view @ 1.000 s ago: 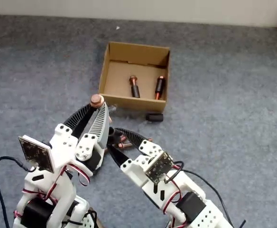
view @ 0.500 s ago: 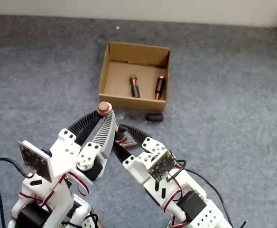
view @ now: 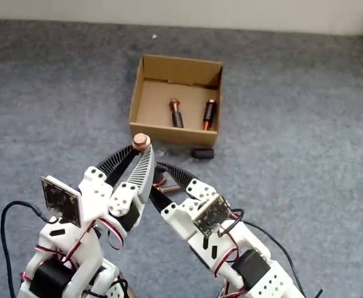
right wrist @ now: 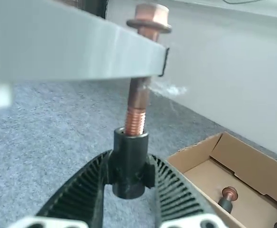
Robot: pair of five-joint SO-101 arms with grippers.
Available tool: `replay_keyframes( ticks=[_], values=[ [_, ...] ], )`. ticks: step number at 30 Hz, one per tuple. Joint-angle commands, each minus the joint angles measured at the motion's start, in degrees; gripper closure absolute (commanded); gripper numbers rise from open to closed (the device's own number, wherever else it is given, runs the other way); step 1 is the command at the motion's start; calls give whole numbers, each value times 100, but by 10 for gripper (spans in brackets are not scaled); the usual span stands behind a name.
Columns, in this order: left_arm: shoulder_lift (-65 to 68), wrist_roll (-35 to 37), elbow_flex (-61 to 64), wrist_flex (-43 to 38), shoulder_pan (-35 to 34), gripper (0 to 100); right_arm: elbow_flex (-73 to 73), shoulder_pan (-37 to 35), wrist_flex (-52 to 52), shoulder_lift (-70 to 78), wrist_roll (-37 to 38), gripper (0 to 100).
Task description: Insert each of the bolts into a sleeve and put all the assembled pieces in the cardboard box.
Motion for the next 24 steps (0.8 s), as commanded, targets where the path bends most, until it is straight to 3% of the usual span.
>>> replay_keyframes(
  ticks=[1,5,16,24],
  values=[
    [-13,-501,48,264,-75,944,558,40,-180,-136,18,994],
    [-13,-721,-84,932,-119,790,567,145,-180,-136,18,994],
    [-13,-765,-356,1292,-136,783,602,251,-180,-136,18,994],
    [-13,-747,-1288,2004,-1121,784,602,585,-171,-119,18,994]
  ],
)
